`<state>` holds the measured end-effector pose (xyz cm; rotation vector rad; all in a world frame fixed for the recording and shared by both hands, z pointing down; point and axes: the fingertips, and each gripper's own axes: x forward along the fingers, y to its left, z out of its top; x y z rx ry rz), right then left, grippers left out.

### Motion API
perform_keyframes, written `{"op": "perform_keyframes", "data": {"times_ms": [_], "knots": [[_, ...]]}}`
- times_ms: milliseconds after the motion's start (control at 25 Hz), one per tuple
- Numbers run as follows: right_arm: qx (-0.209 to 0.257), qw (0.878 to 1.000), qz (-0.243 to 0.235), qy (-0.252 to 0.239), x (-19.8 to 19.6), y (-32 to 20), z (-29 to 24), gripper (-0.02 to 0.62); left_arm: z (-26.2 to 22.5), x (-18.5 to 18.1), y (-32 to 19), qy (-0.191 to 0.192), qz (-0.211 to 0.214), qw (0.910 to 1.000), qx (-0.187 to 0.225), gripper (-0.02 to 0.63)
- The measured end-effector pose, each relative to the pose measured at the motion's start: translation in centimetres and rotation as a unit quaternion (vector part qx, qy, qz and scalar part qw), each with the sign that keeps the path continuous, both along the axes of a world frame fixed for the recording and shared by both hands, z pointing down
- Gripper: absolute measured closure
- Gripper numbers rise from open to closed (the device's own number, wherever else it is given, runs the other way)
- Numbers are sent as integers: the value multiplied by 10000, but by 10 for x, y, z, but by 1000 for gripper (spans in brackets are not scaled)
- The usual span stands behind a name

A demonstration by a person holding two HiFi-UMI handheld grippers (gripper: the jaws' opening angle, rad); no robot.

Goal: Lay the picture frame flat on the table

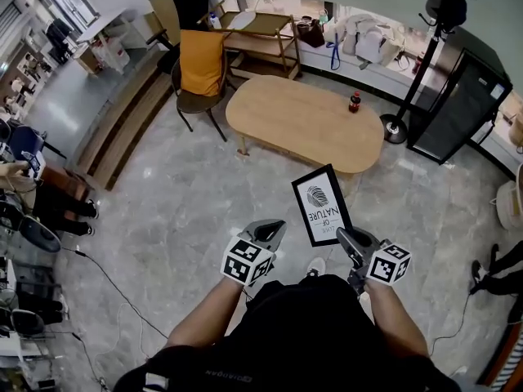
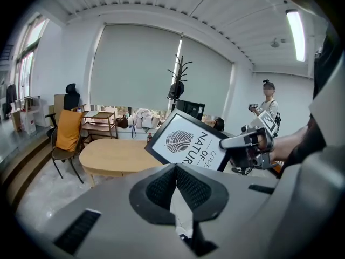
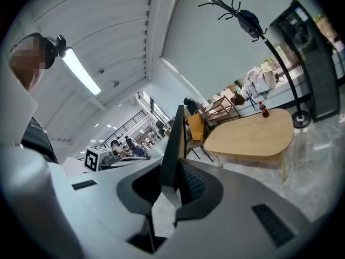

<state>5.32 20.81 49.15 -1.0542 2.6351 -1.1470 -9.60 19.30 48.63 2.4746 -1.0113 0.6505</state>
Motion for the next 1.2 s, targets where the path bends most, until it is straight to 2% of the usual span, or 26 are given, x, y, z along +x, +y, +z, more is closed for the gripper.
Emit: {"op": "perform_keyframes", "data": {"times_ms": [200,400,640,800,960,1200], "knots": [[1,10000,90,12,32,-58,7,557,1,21,-50,-110,-13,9999,67,601],[-326,9987,361,-121,47,-84,27,557,20,24,-69,-264,87,9994,-221,601],[-523,9969,579,-125,52,-119,44,557,37,31,-121,-261,307,9982,-441,601],[-595,9946,850,-39,56,-156,50,557,36,41,-177,-187,709,9968,-319,601],[-797,9900,1152,141,45,-205,55,555,31,34,-246,-141,1046,9942,-225,601],[-1187,9743,1896,268,25,-283,60,555,15,12,-355,-15,1533,9881,-68,601]]}}
